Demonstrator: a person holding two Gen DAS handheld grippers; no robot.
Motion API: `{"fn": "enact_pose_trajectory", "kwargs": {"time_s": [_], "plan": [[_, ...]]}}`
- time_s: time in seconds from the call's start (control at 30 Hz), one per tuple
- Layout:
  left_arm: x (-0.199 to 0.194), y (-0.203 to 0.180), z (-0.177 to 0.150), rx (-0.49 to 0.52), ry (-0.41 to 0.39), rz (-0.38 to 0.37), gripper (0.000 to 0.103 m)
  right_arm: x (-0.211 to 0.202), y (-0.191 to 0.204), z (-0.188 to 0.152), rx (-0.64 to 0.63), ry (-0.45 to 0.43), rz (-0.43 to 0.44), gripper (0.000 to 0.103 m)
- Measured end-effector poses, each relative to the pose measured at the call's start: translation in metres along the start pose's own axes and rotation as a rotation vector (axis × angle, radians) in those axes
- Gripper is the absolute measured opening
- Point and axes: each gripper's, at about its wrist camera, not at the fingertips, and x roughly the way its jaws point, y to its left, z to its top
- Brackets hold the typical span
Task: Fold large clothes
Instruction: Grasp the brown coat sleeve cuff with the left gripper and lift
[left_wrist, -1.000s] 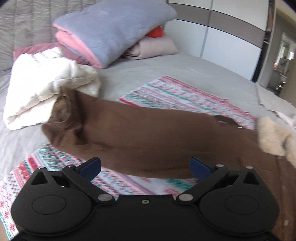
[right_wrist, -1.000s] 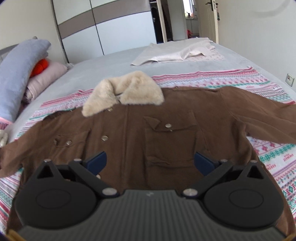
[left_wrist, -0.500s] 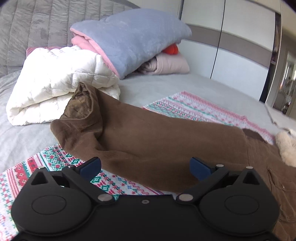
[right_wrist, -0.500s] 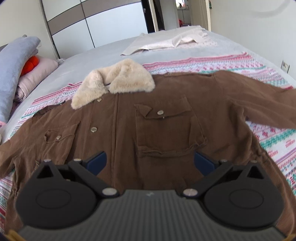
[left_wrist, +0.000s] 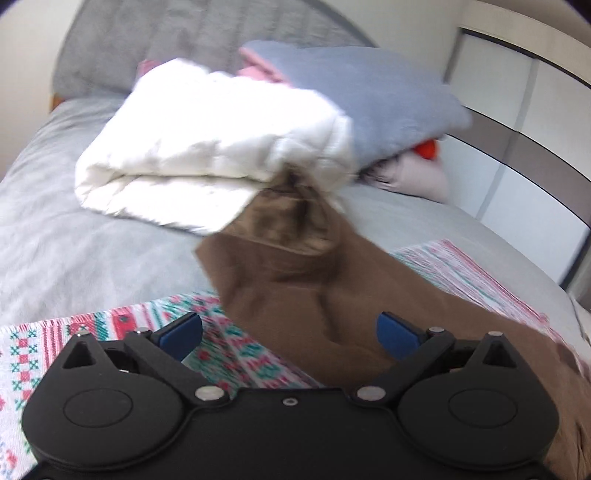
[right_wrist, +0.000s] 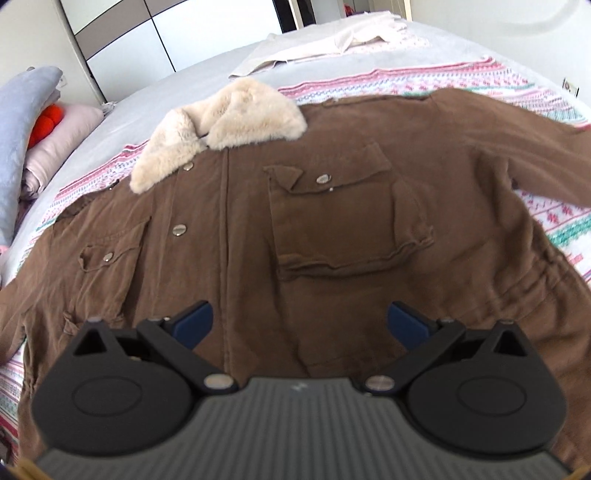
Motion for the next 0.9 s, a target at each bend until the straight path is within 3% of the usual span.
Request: {"fn": "enact_pose_trajectory", "kwargs": {"time_s": [0.2,0.23,0.27,0.3,0.37,0.43,0.53,0.7,0.9], "plan": [[0.025,0.016,0.017,-0.082,-0.039,0.050,0.097,0.005,0.001,-0.003,-0.018,0.007,-0.031,0.103],[0.028,0.017,0.019,-0.081,-0.044,0.050,0.088,0.006,0.001,-0.003,-0.022,0.007,-0.035,0.103],[0.029,0.018,0.021,-0.083,-0.047,0.046,0.072,0.006,0.000,-0.004,-0.026,0.007,-0.040,0.103],[0.031,0.018,0.023,-0.084,-0.047,0.042,0.065,0.006,-0.001,-0.004,-0.030,0.006,-0.044,0.103],[0.030,0.016,0.026,-0.074,-0.048,0.049,0.035,0.006,-0.002,-0.005,-0.037,0.005,-0.053,0.103],[0.024,0.011,0.029,-0.041,-0.065,0.042,0.024,0.006,-0.004,-0.006,-0.041,0.005,-0.060,0.103],[0.009,-0.003,0.036,0.010,-0.109,0.010,0.018,0.004,-0.006,-0.005,-0.040,0.002,-0.065,0.103],[-0.027,-0.040,0.059,0.056,-0.148,-0.163,0.013,0.003,-0.006,-0.003,-0.023,-0.002,-0.044,0.103],[-0.086,-0.127,0.070,0.139,-0.174,-0.366,0.012,-0.001,-0.008,0.001,0.005,-0.020,-0.007,0.103]]}}
